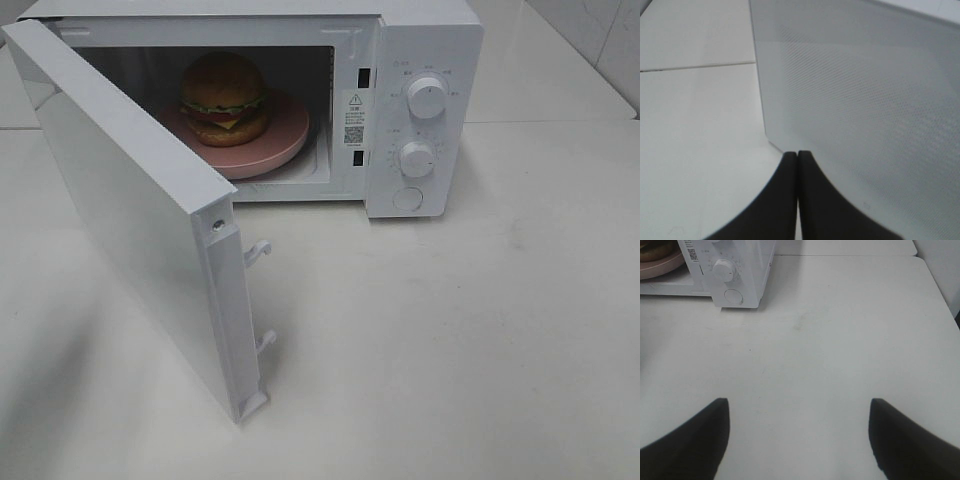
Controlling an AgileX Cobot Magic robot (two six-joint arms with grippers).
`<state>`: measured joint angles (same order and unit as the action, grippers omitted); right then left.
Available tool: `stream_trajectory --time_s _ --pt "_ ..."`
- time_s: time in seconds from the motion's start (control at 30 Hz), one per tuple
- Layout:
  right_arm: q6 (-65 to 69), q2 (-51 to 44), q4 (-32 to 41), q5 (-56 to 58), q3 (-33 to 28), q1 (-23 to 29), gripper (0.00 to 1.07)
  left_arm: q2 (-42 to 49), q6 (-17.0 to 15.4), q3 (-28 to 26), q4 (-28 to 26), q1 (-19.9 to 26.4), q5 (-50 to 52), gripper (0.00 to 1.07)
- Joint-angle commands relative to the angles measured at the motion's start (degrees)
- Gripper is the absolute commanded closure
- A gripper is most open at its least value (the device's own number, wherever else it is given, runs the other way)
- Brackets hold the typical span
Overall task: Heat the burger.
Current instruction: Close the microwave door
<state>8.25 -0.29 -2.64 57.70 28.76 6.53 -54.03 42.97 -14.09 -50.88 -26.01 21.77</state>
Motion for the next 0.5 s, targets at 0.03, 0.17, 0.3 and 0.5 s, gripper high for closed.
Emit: stream_trajectory --time_s 0.03,0.17,0.3,0.5 --pt "0.29 -1.55 -0.17 -0.69 -0.11 -0.23 0.32 -1.83 -9.63 -0.06 7.96 -1.32 3.61 1.07" --pt "0.29 -1.55 -0.17 -0.69 -0.11 -0.23 0.32 -8.42 -24.58 -0.06 21.54 -1.32 7.33 1.07" --pt "0.29 -1.55 -0.17 -0.69 -0.11 -0.23 0.32 -13.29 -34.49 -0.06 32.03 -1.32 12.38 1.07" --pt "0.29 -1.55 -0.17 -0.69 -0.11 -0.23 0.32 -19.02 -42.28 -0.17 40.45 -1.32 17.65 1.07"
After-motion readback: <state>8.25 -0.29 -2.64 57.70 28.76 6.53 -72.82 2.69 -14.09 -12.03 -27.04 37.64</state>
